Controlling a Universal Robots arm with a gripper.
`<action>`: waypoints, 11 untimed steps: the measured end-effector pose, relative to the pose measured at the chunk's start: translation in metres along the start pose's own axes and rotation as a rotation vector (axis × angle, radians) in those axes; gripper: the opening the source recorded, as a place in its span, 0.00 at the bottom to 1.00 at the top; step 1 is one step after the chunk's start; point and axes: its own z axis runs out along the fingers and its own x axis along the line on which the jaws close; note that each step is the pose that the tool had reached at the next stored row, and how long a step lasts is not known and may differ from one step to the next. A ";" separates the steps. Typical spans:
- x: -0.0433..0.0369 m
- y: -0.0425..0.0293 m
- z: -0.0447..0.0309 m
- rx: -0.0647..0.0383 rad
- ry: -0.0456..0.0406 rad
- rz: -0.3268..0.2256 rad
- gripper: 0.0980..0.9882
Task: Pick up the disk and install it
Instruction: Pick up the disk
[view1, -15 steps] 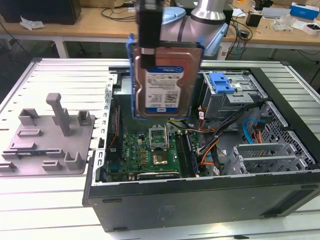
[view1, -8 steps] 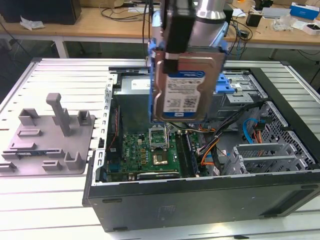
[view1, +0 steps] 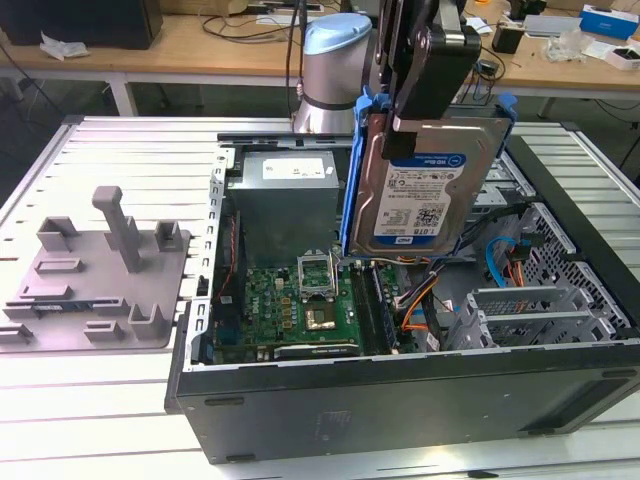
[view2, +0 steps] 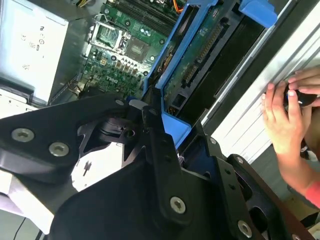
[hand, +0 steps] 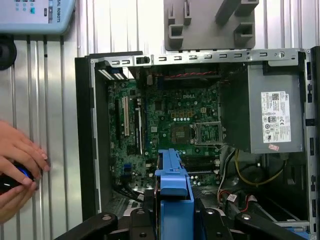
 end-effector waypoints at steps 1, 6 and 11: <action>0.0000 0.0000 0.0000 0.000 0.0001 0.000 0.30; 0.0001 0.0000 0.0000 0.000 0.0000 0.000 0.30; 0.0002 0.0000 0.0000 0.000 0.0000 0.000 0.30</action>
